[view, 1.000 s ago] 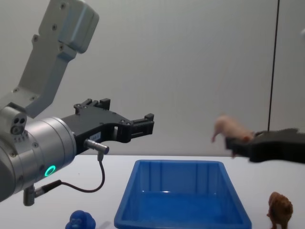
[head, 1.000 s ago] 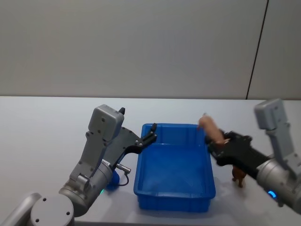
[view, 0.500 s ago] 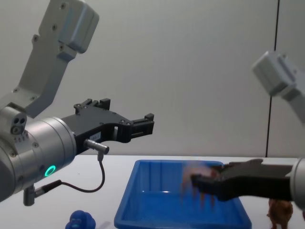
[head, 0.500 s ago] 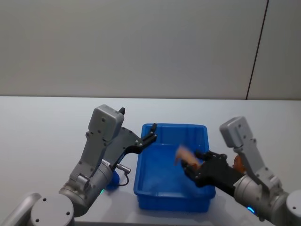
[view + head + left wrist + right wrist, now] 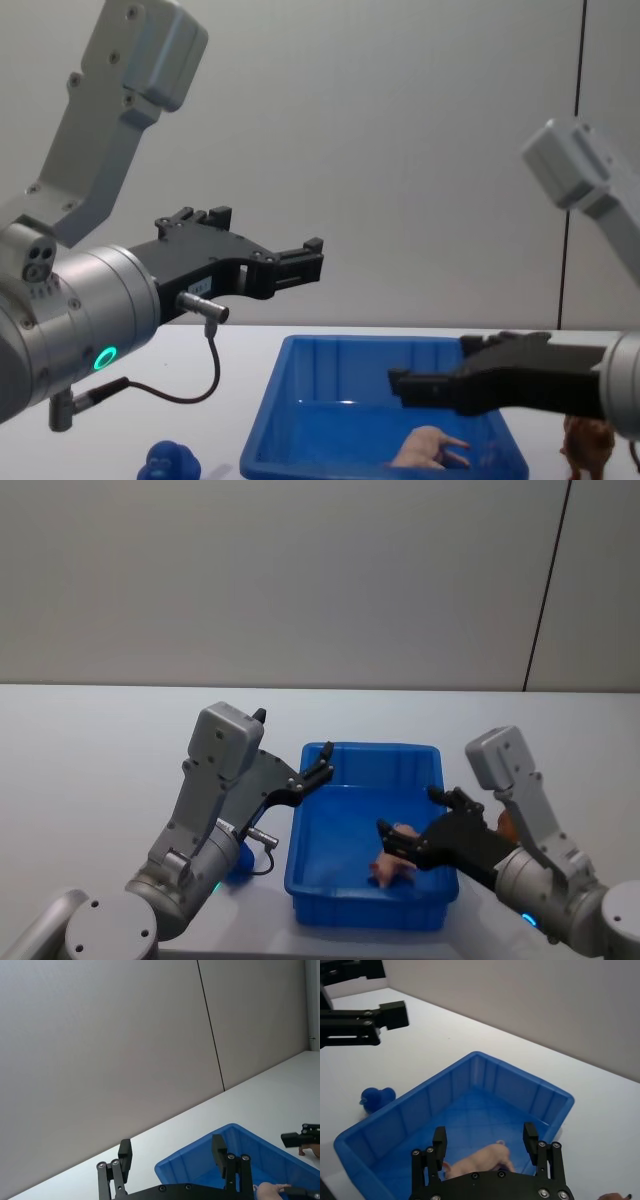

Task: Pick up the two dolls from the table and place them into the box.

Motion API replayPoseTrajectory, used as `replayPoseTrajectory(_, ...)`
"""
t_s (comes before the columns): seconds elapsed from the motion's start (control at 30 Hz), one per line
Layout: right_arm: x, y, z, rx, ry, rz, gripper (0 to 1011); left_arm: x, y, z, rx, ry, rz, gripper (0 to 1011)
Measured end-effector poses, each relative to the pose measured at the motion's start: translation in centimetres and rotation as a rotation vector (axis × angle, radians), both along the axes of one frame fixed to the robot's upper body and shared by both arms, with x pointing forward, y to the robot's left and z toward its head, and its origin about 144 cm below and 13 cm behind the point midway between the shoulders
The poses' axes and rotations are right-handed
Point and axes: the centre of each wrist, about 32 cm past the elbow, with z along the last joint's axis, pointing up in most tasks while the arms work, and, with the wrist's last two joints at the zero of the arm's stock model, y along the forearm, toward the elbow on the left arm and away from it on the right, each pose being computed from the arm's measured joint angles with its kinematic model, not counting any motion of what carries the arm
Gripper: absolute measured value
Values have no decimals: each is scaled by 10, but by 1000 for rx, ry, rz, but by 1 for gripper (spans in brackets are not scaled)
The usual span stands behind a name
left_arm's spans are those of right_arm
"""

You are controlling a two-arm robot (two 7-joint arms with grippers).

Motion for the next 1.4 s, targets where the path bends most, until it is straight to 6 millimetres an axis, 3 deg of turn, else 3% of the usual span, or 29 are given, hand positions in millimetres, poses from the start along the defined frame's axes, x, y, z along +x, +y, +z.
replayPoseTrajectory(0.17, 1, -8, 2, 14, -30, -36, 1003, 0, 0, 0, 0, 0, 0, 1002)
replayPoseTrajectory(0.77, -9, -46, 3, 24, -58, -132, 1003, 0, 0, 0, 0, 0, 0, 1002)
replayPoseTrajectory(1.4, -13, -74, -13, -29, 21, -195, 1003, 0, 0, 0, 0, 0, 0, 1002)
